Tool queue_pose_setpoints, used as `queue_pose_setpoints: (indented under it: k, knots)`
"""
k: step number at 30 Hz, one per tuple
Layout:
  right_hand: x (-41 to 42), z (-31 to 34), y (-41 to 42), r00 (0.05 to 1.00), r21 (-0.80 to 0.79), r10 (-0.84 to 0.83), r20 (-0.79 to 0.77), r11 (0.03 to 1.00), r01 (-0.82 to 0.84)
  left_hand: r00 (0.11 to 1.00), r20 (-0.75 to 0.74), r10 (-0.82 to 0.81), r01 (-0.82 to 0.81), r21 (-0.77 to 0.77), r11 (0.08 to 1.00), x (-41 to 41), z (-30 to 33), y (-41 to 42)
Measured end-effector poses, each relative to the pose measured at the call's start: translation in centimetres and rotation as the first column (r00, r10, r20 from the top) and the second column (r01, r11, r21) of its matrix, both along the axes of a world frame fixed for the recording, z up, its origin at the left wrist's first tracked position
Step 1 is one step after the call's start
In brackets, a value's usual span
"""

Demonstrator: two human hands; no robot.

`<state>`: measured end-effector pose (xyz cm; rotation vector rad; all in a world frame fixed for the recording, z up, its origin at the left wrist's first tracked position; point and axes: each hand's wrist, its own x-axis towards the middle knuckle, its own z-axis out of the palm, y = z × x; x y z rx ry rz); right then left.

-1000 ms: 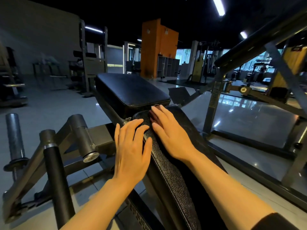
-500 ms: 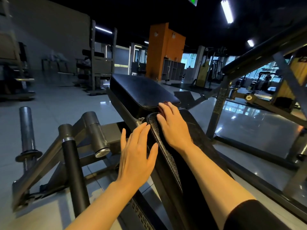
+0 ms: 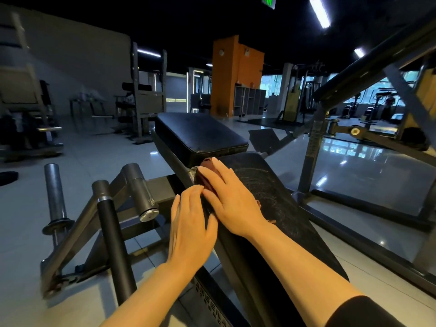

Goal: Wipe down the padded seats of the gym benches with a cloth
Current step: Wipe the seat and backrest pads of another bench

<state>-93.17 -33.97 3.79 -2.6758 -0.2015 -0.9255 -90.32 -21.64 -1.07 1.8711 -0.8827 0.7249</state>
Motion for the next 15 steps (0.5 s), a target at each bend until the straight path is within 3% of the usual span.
queue_pose_setpoints:
  k: [2, 6, 8, 13, 15]
  knots:
    - [-0.2, 0.0, -1.8, 0.999, 0.096, -0.053, 0.009, 0.994, 0.051, 1.0, 0.027, -0.011, 0.01, 0.037, 0.999, -0.6, 0.0, 0.0]
    - [-0.4, -0.5, -6.8, 0.929, 0.212, -0.37, -0.014, 0.907, 0.364, 0.999, 0.035, -0.032, 0.029, 0.094, 0.995, -1.0, 0.3, -0.1]
    - [-0.6, -0.5, -6.2, 0.909, 0.263, -0.416, -0.015, 0.876, 0.405, 0.999, 0.029, -0.023, 0.02, 0.101, 0.995, -1.2, 0.5, -0.5]
    - [-0.2, -0.6, -1.0, 0.994, 0.16, -0.091, 0.063, 0.984, 0.08, 1.0, 0.011, -0.008, 0.008, 0.038, 0.999, -1.4, 0.5, -1.9]
    - [0.1, -0.1, -2.3, 0.995, 0.154, -0.073, 0.067, 0.986, 0.062, 0.999, 0.023, 0.025, -0.026, 0.051, 0.998, -1.3, 0.3, -1.9]
